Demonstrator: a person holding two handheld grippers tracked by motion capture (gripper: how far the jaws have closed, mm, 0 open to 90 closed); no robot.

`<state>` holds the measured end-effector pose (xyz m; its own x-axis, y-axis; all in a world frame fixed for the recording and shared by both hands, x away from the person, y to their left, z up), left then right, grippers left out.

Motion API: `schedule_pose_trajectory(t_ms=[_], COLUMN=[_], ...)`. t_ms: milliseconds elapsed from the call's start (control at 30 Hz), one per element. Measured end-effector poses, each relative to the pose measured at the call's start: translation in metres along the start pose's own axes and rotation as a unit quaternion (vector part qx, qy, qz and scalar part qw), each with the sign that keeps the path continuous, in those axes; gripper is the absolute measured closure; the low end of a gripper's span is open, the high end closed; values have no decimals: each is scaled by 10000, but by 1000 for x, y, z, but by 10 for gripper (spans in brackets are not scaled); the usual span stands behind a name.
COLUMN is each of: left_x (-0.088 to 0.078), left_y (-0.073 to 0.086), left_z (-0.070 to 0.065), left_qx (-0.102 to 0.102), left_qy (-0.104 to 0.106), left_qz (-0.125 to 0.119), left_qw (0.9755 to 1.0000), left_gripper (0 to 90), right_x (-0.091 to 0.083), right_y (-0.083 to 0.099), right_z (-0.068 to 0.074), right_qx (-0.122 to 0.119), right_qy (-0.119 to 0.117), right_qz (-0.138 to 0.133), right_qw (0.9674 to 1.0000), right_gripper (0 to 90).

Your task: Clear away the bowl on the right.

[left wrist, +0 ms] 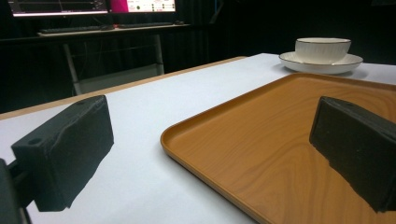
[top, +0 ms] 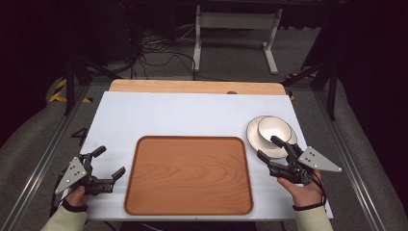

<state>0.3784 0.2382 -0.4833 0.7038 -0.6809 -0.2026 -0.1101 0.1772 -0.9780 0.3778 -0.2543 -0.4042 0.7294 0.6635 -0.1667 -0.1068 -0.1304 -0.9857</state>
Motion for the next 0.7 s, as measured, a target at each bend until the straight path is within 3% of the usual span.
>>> schedule_pose_trajectory(t_ms=[400, 700], left_x=[0, 0], left_y=[0, 0], left_z=[0, 0], left_qx=[3, -8], left_qy=[0, 3], left_qz=[0, 7], left_qw=[10000, 10000], left_gripper=[3, 3], right_x=[-1, 4], right_y=[-15, -17], right_z=[-3, -18], right_qx=[-10, 62], right_qy=[-77, 61], right_qz=[-110, -9], right_qw=[9999, 10000], right_gripper=[306, 306])
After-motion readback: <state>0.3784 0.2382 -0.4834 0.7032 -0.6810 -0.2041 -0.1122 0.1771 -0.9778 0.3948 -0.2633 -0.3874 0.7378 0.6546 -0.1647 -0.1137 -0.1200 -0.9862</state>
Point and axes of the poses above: each handheld gripper's, and its own axes: x roughly forward along the jaws, y roughly out of its underside, z roughly to its left, the point moved 8 cm from there along x, roughly forward along the jaws, and after that the axes turned 7 degrees about z, right-handed, at the moved point
